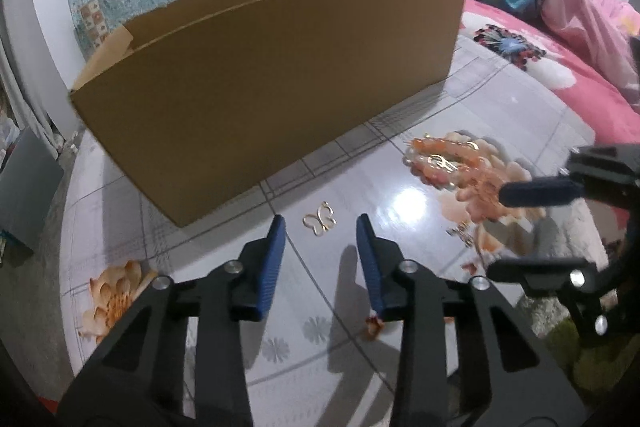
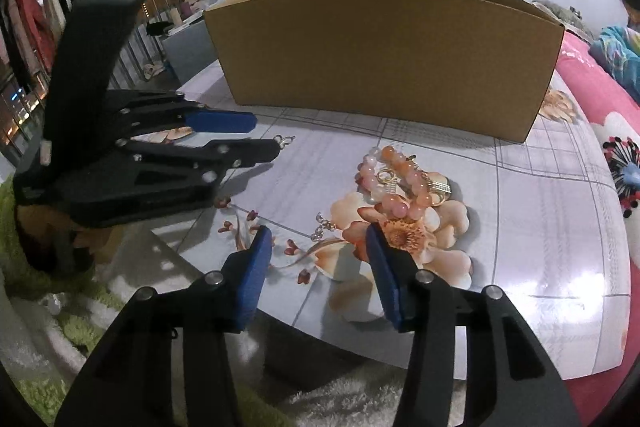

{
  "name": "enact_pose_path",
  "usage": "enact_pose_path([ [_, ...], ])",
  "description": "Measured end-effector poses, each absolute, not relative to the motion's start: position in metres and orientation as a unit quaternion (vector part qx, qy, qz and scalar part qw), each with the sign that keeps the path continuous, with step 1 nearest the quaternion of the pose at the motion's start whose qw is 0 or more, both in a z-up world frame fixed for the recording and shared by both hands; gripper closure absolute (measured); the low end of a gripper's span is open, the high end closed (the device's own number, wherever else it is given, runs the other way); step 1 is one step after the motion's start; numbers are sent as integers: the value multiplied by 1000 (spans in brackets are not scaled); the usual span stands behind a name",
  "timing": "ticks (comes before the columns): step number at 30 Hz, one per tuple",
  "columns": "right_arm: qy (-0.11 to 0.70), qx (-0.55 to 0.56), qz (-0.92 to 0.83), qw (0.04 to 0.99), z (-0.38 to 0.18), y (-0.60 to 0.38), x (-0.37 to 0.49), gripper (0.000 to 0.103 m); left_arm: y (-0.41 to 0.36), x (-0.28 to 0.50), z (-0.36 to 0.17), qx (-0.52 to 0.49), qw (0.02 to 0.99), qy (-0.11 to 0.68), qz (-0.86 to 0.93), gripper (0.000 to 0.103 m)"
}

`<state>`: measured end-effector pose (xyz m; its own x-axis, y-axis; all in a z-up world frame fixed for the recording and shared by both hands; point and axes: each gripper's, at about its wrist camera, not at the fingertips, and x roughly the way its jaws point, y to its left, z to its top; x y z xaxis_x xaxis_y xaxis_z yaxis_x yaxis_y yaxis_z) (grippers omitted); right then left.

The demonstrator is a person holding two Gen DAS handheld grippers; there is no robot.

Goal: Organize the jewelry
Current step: 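Close the left gripper on the gold butterfly charm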

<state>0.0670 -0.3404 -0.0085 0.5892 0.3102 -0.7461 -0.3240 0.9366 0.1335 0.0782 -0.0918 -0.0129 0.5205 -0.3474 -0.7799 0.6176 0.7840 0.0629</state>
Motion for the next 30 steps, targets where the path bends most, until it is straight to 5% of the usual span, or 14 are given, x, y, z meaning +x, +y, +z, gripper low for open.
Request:
enact_pose_path([
  [10,412,4,172,895,-11,-347,66,55,-102,96,-21,176,843,425,-279,78],
  [14,411,8,169,896,-11,-348,63,55,-102,98,-20,162,836,435,-292,88],
  [30,402,-19,159,902,-3,-344,57,55,-87,90,-16,149,846,429,-281,89],
])
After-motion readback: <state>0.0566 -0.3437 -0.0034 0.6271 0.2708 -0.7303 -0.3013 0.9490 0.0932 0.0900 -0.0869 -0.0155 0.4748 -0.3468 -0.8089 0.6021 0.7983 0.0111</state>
